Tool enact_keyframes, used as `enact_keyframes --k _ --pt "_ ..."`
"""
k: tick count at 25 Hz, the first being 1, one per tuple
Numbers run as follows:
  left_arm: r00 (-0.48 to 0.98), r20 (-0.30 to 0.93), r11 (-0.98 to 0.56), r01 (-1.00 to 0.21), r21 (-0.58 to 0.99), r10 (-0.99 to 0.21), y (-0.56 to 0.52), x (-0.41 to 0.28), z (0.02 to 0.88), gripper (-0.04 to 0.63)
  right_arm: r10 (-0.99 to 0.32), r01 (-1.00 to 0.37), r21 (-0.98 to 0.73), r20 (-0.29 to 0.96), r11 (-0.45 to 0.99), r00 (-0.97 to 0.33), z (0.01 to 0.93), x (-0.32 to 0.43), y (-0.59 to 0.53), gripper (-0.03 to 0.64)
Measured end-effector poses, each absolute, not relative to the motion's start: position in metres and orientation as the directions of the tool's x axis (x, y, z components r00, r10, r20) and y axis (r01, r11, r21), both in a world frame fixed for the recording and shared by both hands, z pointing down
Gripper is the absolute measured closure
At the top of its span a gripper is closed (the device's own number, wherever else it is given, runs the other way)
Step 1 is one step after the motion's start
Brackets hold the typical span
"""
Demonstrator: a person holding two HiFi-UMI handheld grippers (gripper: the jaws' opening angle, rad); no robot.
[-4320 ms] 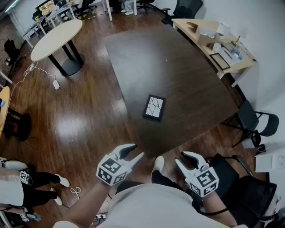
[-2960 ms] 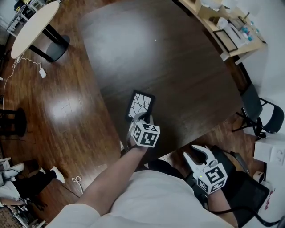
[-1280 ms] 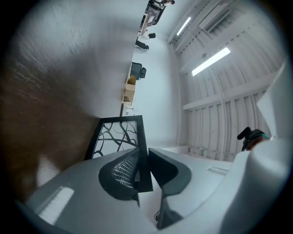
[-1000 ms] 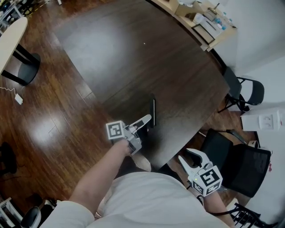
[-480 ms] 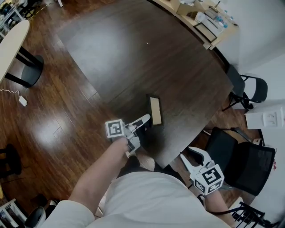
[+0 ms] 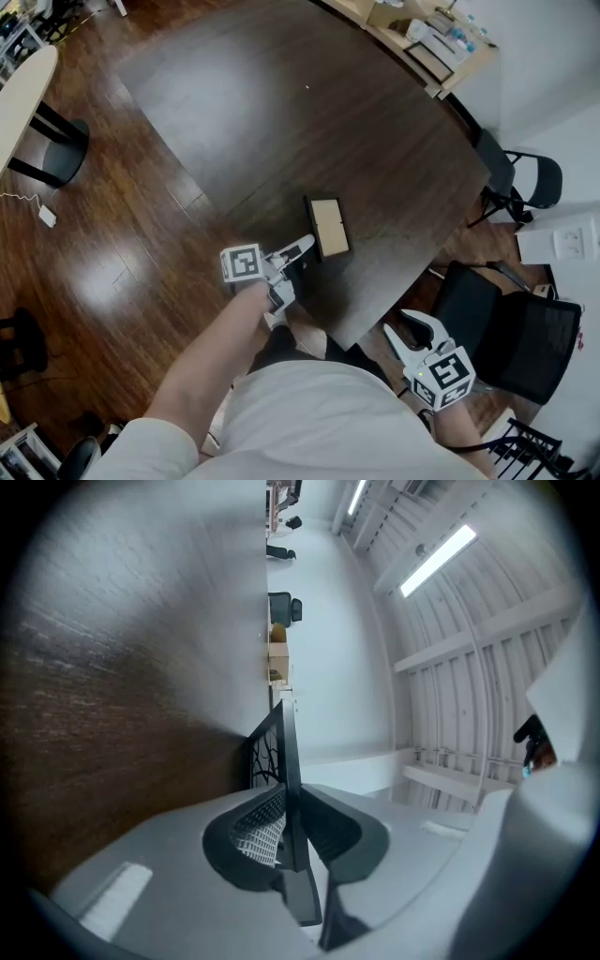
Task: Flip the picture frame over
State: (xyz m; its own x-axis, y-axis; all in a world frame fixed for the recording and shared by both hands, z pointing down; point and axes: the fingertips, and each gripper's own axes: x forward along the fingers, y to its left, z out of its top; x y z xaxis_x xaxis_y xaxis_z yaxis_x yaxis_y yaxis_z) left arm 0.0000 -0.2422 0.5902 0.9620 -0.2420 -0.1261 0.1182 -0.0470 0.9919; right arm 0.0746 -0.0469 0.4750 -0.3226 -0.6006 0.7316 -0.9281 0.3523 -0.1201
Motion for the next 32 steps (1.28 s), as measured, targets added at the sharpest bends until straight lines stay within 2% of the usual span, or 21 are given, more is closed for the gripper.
enact_keyframes --k 4,8,14,17,24,26,29,32 --pt "0.973 -0.009 -0.116 -0.019 0.993 -0.229 -0.249 -0.002 0.608 0.561 -0.606 -0.934 -0.116 0.732 0.337 -0.310 0.474 0.078 -0.044 0.495" --pt "0.968 0.085 -0.060 -0.102 0.993 -0.237 -0.250 0.004 0.615 0.561 -0.618 -0.939 -0.116 0.726 0.323 -0.302 0.474 0.078 -0.043 0.497" --pt "0.894 0.368 0.038 -0.371 0.928 -0.255 -0.256 -0.003 0.642 0.597 -0.644 -0.951 -0.122 0.710 0.285 -0.284 0.472 0.074 -0.038 0.499" --pt "0.852 0.448 0.024 -0.460 0.888 -0.270 -0.261 -0.004 0.644 0.596 -0.649 -0.958 -0.129 0.712 0.256 -0.269 0.477 0.079 -0.031 0.499" --pt "0.849 0.383 -0.066 -0.434 0.899 -0.363 -0.266 -0.003 0.626 0.594 -0.644 -0.958 -0.144 0.715 0.247 -0.273 0.494 0.094 -0.009 0.499" --pt "0.859 0.328 -0.177 -0.421 0.890 -0.393 -0.260 -0.012 0.601 0.594 -0.652 -0.952 -0.139 0.701 0.272 -0.289 0.495 0.098 -0.008 0.499" --pt "0.892 0.256 -0.361 -0.394 0.845 -0.373 -0.229 -0.028 0.554 0.591 -0.673 -0.939 -0.131 0.667 0.318 -0.321 0.492 0.108 -0.009 0.499" --pt "0.883 0.311 -0.510 -0.459 0.727 -0.352 -0.178 -0.043 0.522 0.589 -0.683 -0.918 -0.126 0.632 0.377 -0.367 0.488 0.124 -0.003 0.500"
